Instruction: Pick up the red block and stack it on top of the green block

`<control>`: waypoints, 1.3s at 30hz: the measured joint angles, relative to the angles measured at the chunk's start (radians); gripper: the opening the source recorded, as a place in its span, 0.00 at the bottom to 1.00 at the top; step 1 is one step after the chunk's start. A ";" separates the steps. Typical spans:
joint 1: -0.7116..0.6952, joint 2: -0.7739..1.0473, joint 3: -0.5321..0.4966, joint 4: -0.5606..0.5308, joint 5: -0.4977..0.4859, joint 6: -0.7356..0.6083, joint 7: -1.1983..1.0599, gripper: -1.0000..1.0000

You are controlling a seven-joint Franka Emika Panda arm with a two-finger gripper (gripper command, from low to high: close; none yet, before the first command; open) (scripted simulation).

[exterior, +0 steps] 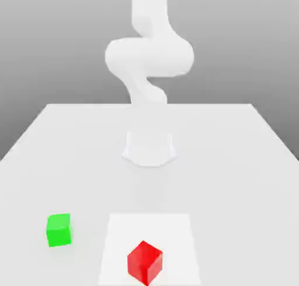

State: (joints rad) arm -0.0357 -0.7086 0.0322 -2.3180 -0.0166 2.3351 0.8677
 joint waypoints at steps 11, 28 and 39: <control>-0.123 0.407 0.107 -0.079 -0.087 0.154 0.310 0.50; -0.129 1.008 0.097 -0.164 -0.088 0.446 0.623 0.50; -0.123 1.024 0.090 -0.163 -0.092 0.460 0.628 0.00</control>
State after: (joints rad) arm -0.1589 0.3154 0.1224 -2.4808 -0.1083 2.7949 1.4953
